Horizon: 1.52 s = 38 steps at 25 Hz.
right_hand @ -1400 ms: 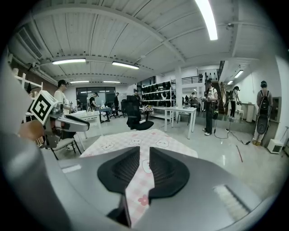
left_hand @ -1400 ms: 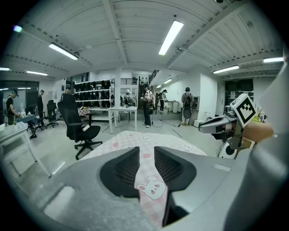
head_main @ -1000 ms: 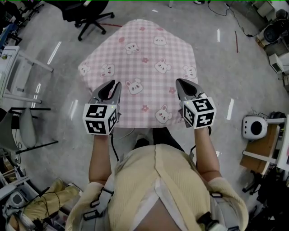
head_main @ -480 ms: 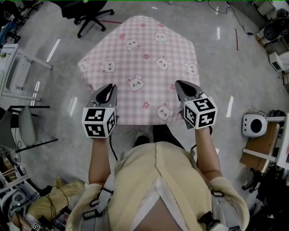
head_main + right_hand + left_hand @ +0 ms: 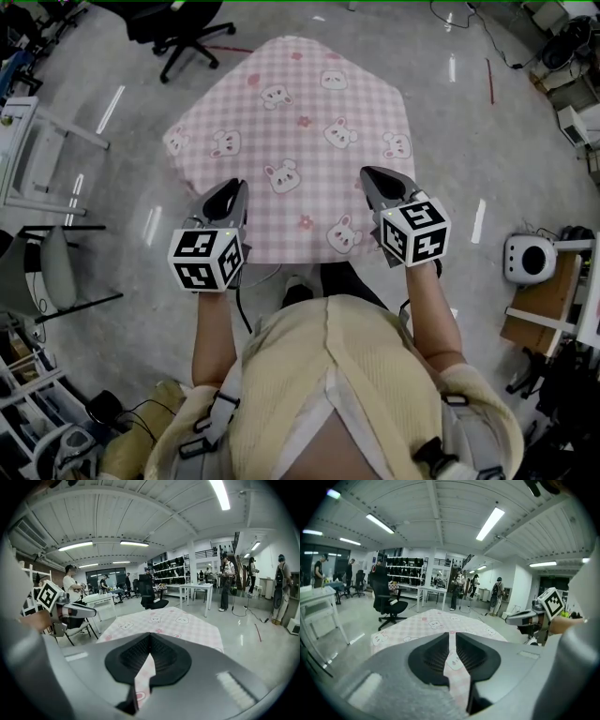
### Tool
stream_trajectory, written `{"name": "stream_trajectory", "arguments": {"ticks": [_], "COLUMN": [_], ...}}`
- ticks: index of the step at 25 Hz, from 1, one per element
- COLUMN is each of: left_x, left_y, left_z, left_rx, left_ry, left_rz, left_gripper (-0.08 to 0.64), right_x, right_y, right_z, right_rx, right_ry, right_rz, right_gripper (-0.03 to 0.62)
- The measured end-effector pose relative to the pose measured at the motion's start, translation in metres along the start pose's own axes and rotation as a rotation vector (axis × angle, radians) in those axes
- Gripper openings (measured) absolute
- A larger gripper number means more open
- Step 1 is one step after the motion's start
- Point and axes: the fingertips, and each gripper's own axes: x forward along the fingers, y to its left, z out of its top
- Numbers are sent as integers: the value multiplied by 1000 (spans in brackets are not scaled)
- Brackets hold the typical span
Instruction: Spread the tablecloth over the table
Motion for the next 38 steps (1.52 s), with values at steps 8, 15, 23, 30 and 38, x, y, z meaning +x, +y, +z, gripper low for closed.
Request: {"name": "stream_trajectory", "arguments": {"ticks": [8,15,23,30,38], "left_x": [4,19,36,60,86], "left_y": [-5,-7,-10,-18,-31], "left_z": [-3,-7,-11,-9,7], "left_rx": [-42,-66,-93,-109,-59], "left_ry": [5,11,16,29,39], "left_rz": [-32,-59,-59,-57,-51], "left_gripper": [25,25,23,0,-2], "right_x": [-7,-2,3,10,30], "right_y": [-15,-25,-39,-60,-78], "right_z": [3,2,-1,2,7], "right_rx": [33,53,54,57,62], "right_ry": [-16,-12,4,17,22], "right_rz": [-16,-26,-11,-3,37], "right_gripper": [5,3,5,3,3]}}
